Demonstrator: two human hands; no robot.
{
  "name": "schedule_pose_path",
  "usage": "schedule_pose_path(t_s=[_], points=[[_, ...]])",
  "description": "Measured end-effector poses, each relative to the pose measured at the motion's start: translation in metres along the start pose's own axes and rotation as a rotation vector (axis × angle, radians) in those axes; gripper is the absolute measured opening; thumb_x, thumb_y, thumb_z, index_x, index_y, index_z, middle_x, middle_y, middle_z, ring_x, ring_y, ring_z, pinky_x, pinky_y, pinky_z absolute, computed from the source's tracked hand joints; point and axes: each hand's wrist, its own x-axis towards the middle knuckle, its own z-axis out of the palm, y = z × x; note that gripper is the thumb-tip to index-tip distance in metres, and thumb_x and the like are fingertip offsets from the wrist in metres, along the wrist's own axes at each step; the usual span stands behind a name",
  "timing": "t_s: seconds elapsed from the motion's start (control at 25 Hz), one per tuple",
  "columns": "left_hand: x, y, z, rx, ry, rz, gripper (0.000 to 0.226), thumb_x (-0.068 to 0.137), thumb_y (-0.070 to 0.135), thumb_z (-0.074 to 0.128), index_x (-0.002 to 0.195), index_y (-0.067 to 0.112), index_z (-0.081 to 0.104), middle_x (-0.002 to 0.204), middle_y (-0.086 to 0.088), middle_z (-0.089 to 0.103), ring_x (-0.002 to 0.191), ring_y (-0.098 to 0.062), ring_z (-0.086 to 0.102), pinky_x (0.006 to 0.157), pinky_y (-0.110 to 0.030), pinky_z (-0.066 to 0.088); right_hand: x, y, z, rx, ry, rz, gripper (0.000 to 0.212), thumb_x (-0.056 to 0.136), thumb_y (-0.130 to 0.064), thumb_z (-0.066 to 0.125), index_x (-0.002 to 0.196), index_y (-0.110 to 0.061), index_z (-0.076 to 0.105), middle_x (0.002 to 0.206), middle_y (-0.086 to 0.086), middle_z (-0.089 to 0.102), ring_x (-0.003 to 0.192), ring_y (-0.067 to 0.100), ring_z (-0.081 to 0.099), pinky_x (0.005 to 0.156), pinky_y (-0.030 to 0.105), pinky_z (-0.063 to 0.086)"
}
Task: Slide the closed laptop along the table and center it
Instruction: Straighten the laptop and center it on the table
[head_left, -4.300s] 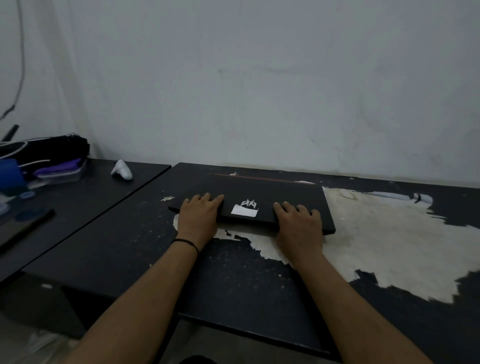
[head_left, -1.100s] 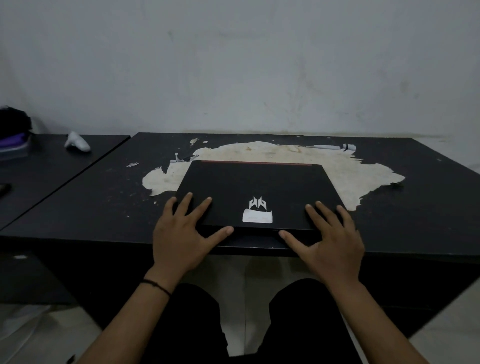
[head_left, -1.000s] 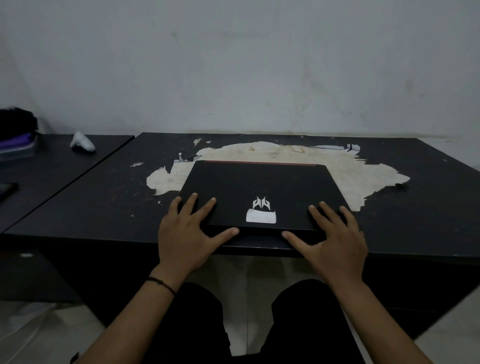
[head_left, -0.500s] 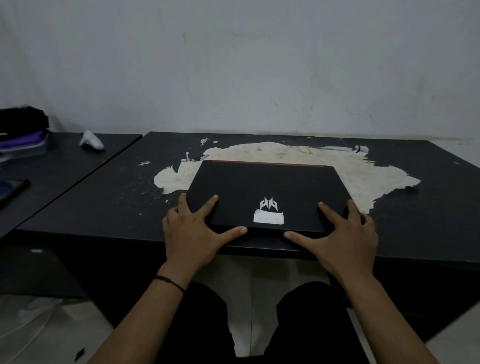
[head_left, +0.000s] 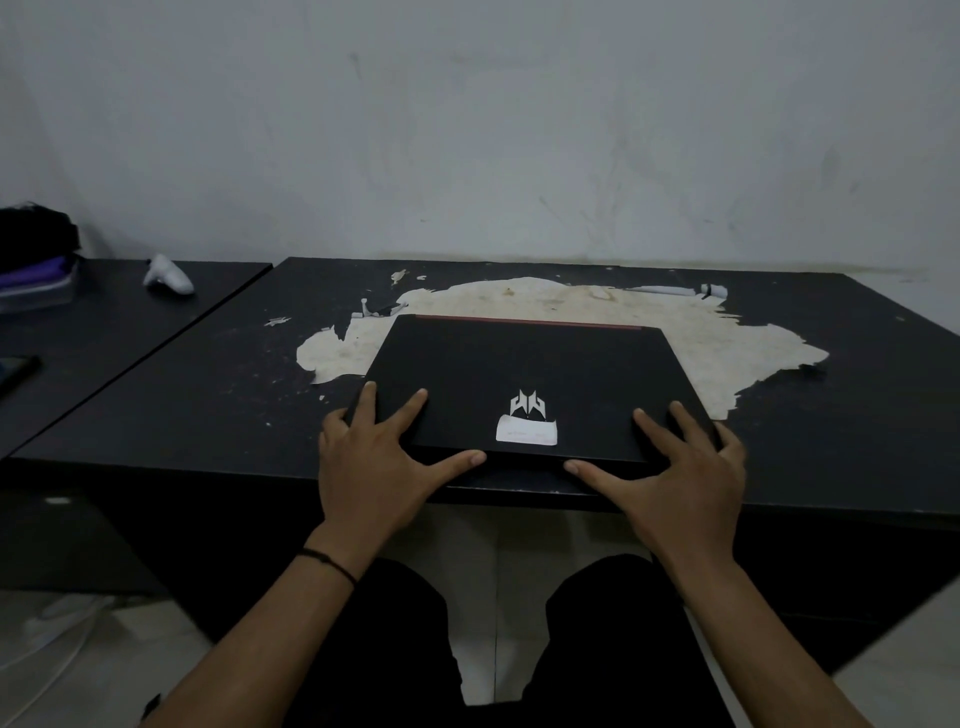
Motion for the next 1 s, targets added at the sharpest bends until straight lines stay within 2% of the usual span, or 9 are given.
schedule_pose_path(t_s=[0.12,0.32,0.44,0.56,0.68,0.88,1.0], points=[[-0.004,-0.002,0.002,-0.026,0.069,0.021,0.104,0.050,0.103,0.040,0.135,0.046,0.058,0.155,-0.005,0.044,0.125,-0.039,0.042,0.107,-0.048,0.040,-0.003,0.007,0.004,0.013,0.067,-0.056,0.095,0.046,-0.087,0.068,0.116,-0.024,0.073,0.136,0.005,0.062,0.132,0.039,0.040,0.105,0.056,0.041],[-0.013,-0.007,0.010,-0.080,0.175,0.029,0.092,0.055,0.096,0.050,0.125,0.039,0.068,0.146,-0.003,0.055,0.121,-0.039,0.047,0.100,-0.050,0.046,-0.002,0.011,0.007,-0.017,0.085,-0.080,0.095,0.048,-0.091,0.062,0.115,-0.024,0.073,0.134,0.006,0.063,0.131,0.040,0.042,0.104,0.055,0.041],[-0.012,-0.007,0.013,-0.085,0.202,0.032,0.090,0.055,0.094,0.053,0.123,0.038,0.070,0.144,-0.003,0.057,0.120,-0.040,0.048,0.098,-0.052,0.047,-0.002,0.010,0.005,-0.035,0.066,-0.074,0.097,0.046,-0.091,0.064,0.117,-0.025,0.072,0.136,0.006,0.062,0.132,0.040,0.040,0.105,0.056,0.040],[-0.012,-0.006,0.014,-0.086,0.213,0.013,0.090,0.054,0.094,0.053,0.122,0.038,0.070,0.143,-0.002,0.058,0.120,-0.040,0.047,0.097,-0.053,0.047,0.008,0.008,0.000,-0.033,-0.055,-0.019,0.100,0.044,-0.093,0.063,0.123,-0.032,0.068,0.144,0.001,0.055,0.137,0.037,0.033,0.110,0.052,0.037],[-0.012,-0.004,0.015,-0.061,0.195,-0.012,0.092,0.054,0.096,0.050,0.124,0.040,0.069,0.146,-0.001,0.056,0.123,-0.039,0.045,0.100,-0.051,0.046,0.014,0.006,-0.002,-0.042,-0.132,-0.003,0.102,0.044,-0.094,0.062,0.128,-0.035,0.064,0.148,-0.003,0.050,0.140,0.035,0.029,0.114,0.050,0.034],[-0.003,-0.008,0.006,-0.058,0.073,-0.016,0.095,0.055,0.097,0.049,0.133,0.044,0.060,0.155,0.001,0.045,0.131,-0.038,0.038,0.108,-0.045,0.041,0.006,0.006,0.001,-0.010,-0.038,-0.030,0.096,0.047,-0.089,0.064,0.122,-0.030,0.069,0.142,-0.001,0.057,0.138,0.036,0.035,0.111,0.051,0.038],[-0.003,-0.009,0.004,-0.060,0.092,-0.013,0.096,0.055,0.097,0.049,0.133,0.043,0.061,0.153,0.001,0.047,0.132,-0.038,0.039,0.107,-0.045,0.041,0.005,0.004,0.002,0.006,-0.008,-0.032,0.094,0.047,-0.088,0.064,0.119,-0.028,0.071,0.139,0.000,0.060,0.136,0.036,0.037,0.108,0.051,0.041]])
